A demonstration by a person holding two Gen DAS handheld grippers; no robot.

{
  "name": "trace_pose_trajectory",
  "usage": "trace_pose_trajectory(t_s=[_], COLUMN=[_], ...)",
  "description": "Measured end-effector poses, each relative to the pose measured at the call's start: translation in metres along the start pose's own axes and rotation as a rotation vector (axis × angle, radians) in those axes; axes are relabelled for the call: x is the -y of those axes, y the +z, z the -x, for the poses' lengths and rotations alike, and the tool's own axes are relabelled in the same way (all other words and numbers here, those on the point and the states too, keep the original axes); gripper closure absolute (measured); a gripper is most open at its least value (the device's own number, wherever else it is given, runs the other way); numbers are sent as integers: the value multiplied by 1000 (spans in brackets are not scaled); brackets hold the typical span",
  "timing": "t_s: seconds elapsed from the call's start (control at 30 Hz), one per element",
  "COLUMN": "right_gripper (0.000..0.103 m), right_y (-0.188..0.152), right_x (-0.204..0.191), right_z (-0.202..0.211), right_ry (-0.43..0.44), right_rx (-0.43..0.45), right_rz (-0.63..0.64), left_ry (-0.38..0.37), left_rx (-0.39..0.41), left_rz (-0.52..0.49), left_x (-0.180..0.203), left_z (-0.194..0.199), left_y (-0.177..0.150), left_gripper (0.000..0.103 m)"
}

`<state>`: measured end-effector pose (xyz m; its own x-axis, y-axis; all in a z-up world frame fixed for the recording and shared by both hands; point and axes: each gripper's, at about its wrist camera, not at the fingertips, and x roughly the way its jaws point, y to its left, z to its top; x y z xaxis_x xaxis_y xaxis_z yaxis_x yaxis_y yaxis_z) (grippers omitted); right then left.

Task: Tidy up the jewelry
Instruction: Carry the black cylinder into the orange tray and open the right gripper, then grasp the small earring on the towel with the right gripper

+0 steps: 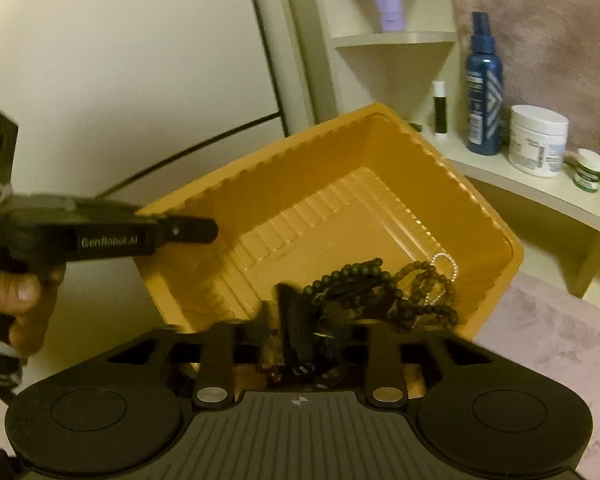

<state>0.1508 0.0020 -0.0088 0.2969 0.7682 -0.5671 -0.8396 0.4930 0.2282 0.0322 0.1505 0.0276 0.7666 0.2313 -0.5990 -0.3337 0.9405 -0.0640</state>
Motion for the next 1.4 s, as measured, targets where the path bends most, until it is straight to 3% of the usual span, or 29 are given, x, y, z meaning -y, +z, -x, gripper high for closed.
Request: trace_pose_trajectory(t_s=[0.17,0.33,0.5,0.67,1.07,1.17,1.4], right_gripper=[45,44,44,44,46,58,73], right_y=[-4,-24,-54,-80,-77,-69,-58], right_x=[11,40,70,89,109,112,114], right_z=[19,45,69,83,55,43,14], right_ry=[-65,-208,-377,-463,-490,-476,-466], right_rx=[40,69,49,17,3,-4,-53], right_rz=[-24,-108,-173,-213,-145,-101,6], left_ry=[0,0,-1,3,10,11,15], left_rx=[1,1,0,-1,-9,-11,-19], left_rz=[2,2,2,3,1,1,3], left_x=[-1,-1,-2,-2,-2,-3,-3], left_z=[0,0,-1,-1,-3,-3,-5], left_y=[0,-1,0,0,1,1,0], left_gripper=[95,95,95,95,95,95,96])
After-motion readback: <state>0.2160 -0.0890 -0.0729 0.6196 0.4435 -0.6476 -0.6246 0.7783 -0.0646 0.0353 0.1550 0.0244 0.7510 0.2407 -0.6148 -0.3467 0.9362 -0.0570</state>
